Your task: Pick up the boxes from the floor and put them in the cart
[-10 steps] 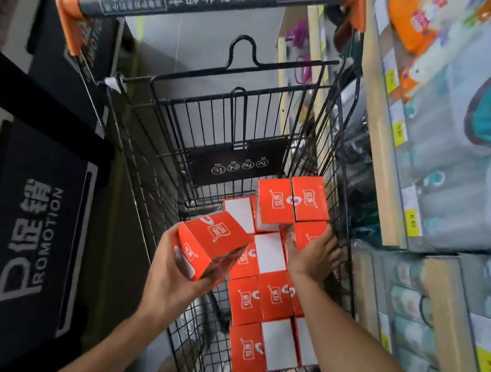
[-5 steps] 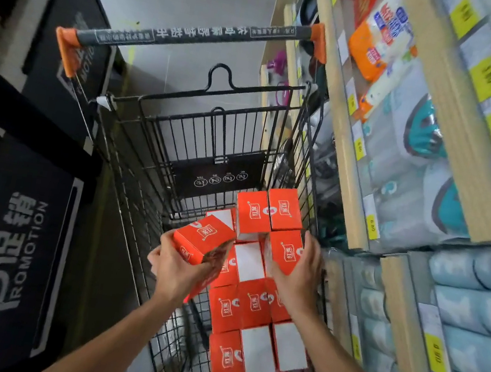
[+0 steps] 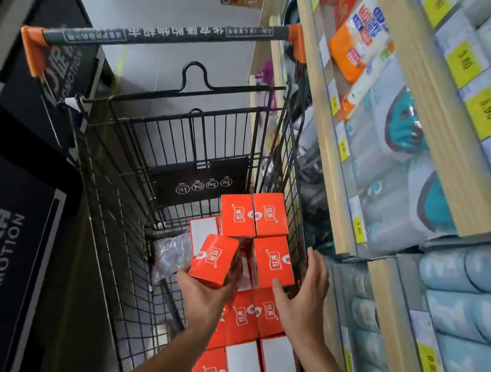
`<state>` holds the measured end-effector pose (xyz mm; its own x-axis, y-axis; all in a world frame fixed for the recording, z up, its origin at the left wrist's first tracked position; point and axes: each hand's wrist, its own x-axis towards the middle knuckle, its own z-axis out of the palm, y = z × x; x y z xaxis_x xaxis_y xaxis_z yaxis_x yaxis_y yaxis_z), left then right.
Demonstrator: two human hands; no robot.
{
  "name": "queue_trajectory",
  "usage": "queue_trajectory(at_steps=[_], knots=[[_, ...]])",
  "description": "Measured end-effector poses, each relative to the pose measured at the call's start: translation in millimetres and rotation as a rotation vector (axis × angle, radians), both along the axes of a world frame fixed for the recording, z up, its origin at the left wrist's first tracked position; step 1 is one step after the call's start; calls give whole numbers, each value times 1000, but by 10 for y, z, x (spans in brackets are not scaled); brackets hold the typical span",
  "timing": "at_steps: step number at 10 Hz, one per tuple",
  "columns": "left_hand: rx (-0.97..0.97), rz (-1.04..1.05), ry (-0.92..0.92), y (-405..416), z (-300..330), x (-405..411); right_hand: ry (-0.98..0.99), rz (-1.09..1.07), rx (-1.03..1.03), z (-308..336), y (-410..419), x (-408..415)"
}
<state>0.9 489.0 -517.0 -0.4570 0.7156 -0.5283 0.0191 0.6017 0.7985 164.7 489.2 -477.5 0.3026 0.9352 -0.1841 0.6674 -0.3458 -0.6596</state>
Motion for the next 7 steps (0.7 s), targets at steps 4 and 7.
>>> queue_trajectory(at_steps=[4,7], knots=[[156,-37,-44,-76,-560,528,64,5,88,-304,-66,62],[206,-282,130,-30,-368,31,102,114,41,-182,-39,21]])
